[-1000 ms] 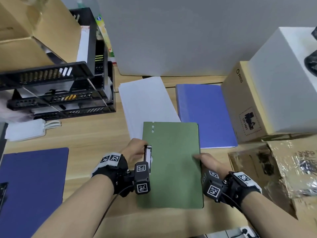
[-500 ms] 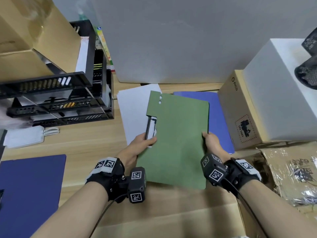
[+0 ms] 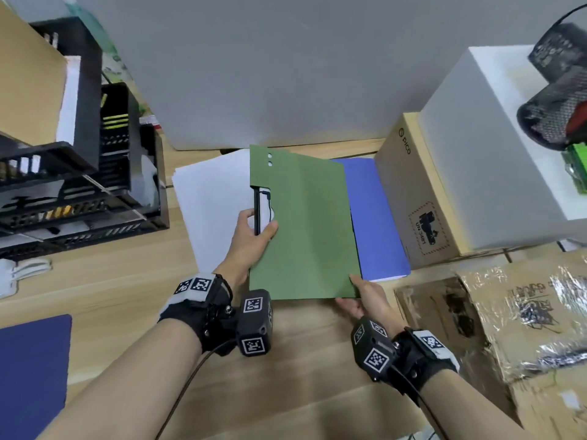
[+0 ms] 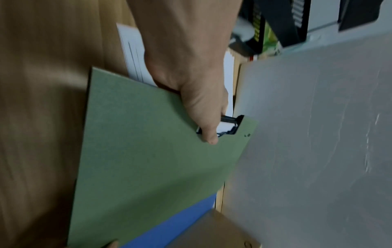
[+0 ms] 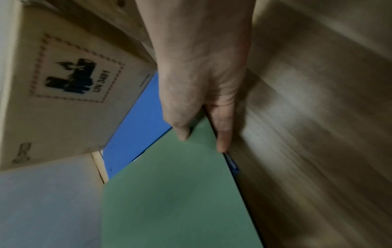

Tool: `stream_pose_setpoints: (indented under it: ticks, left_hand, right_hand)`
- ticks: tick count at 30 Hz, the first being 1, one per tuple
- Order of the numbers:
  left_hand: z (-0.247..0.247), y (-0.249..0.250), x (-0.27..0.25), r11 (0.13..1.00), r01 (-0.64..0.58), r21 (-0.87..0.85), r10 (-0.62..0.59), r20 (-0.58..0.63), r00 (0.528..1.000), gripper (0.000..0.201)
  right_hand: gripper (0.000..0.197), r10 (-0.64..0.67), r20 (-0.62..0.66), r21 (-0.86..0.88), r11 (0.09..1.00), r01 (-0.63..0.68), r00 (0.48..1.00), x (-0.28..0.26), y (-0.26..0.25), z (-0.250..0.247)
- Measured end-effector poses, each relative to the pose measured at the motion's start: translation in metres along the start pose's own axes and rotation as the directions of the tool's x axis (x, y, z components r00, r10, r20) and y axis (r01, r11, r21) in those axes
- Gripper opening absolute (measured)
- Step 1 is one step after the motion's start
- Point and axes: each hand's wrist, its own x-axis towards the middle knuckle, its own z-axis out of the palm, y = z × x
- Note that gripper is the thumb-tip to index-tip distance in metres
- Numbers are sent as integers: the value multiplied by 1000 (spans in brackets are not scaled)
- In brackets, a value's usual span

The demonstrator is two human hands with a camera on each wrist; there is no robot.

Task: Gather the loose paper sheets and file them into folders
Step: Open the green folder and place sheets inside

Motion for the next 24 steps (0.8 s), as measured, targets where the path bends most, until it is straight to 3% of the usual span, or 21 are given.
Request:
stream_pose_setpoints:
  ticks: [4,8,12,18,21,24]
  left_hand:
    - [27,0,7,991,117,-63,-110,109,988,40]
    - [45,-3,10,986,150,-66,-128,264,956,58]
    - [58,-7,18,994,109,-20,-99,285,953,66]
    - [65,-21,24,988,131,80,-149,291,945,70]
    - [67,-16,20,986,139,89,-160,301,940,69]
    - [64,-11,20,980,121,159,-166,317,934,62]
  right_hand:
    - [14,46,-63,219,975,-31,997,9,0,-3]
    - [18,61,30,274,959,-67,998,15,-6,1]
    - [21,60,24,261,963,-64,998,21,-11,-4]
    - [29,96,-25,229,969,-88,995,33,-8,-16]
    - [36,152,25,102,983,-154,988,30,-11,-18]
    - [37,259,242,-225,952,-206,935,15,-22,-14]
